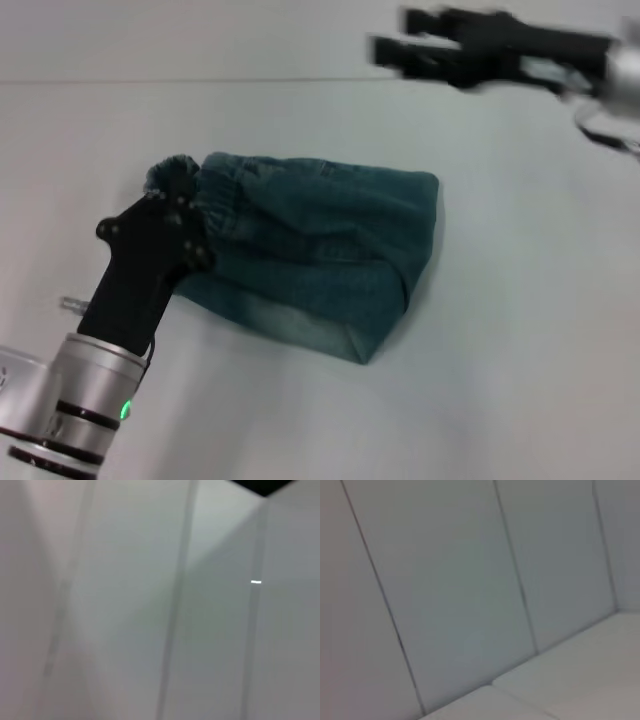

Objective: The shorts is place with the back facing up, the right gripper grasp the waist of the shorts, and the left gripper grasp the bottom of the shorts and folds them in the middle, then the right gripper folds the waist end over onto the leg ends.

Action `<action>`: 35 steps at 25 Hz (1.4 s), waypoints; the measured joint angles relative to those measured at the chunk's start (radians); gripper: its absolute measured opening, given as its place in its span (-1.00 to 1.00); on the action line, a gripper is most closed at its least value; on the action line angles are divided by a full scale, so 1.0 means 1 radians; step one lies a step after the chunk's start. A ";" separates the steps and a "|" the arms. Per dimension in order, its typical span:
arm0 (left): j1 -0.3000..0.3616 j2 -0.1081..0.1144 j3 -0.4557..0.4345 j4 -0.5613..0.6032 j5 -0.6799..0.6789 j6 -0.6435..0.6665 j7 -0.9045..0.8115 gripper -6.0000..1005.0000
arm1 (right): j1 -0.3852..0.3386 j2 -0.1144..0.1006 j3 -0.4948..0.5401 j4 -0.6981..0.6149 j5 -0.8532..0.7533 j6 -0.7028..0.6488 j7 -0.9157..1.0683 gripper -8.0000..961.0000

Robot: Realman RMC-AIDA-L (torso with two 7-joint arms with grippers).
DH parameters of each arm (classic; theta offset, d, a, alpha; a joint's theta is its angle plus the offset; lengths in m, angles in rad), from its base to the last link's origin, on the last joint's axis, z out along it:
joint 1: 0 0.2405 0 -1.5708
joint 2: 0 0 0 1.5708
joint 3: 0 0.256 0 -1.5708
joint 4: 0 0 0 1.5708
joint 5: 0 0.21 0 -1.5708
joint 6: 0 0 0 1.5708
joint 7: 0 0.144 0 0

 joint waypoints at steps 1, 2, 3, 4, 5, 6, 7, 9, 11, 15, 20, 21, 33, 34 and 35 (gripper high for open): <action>-0.009 0.007 0.003 0.027 0.040 0.002 -0.031 -0.99 | -0.040 0.000 -0.002 0.008 0.025 -0.021 -0.070 0.74; -0.018 0.015 0.007 0.058 0.077 0.007 -0.070 -0.99 | -0.078 0.000 -0.004 0.018 0.041 -0.047 -0.144 0.75; -0.027 0.022 0.012 0.087 0.117 0.015 -0.116 -0.98 | -0.116 0.001 -0.008 0.029 0.044 -0.077 -0.205 0.76; -0.042 0.033 0.026 0.140 0.176 0.030 -0.212 -0.96 | -0.146 0.000 -0.010 0.040 0.038 -0.101 -0.241 0.78; -0.059 0.043 0.043 0.195 0.221 0.046 -0.306 -0.95 | -0.173 0.001 -0.012 0.051 0.027 -0.121 -0.265 0.79; -0.072 0.046 0.060 0.242 0.247 0.060 -0.403 -0.94 | -0.193 0.002 -0.015 0.060 0.019 -0.131 -0.275 0.81; -0.085 0.048 0.083 0.303 0.269 0.077 -0.495 -0.93 | -0.211 0.004 -0.020 0.071 0.012 -0.136 -0.285 0.82; -0.099 0.040 0.128 0.420 0.286 0.113 -0.639 -0.87 | -0.239 0.008 -0.036 0.090 0.007 -0.140 -0.303 0.85; -0.102 0.013 0.186 0.566 0.290 0.155 -0.740 -0.81 | -0.249 0.008 -0.048 0.103 0.002 -0.137 -0.310 0.88; -0.105 -0.019 0.296 0.756 0.292 0.180 -0.906 -0.68 | -0.245 0.010 -0.058 0.120 -0.029 -0.125 -0.293 0.94; -0.109 -0.017 0.313 0.788 0.286 0.180 -0.938 -0.46 | -0.239 0.012 -0.080 0.142 -0.034 -0.094 -0.288 0.97; -0.111 -0.017 0.313 0.792 0.285 0.177 -0.946 -0.37 | -0.239 0.012 -0.084 0.144 -0.033 -0.090 -0.288 0.97; -0.112 -0.015 0.316 0.817 0.291 0.171 -0.975 0.81 | -0.224 0.012 -0.092 0.145 -0.033 -0.062 -0.254 0.97; -0.111 -0.015 0.317 0.818 0.291 0.171 -0.975 0.82 | -0.224 0.012 -0.094 0.145 -0.033 -0.060 -0.251 0.97; -0.109 -0.014 0.317 0.820 0.291 0.171 -0.975 0.83 | -0.223 0.012 -0.097 0.145 -0.033 -0.058 -0.249 0.97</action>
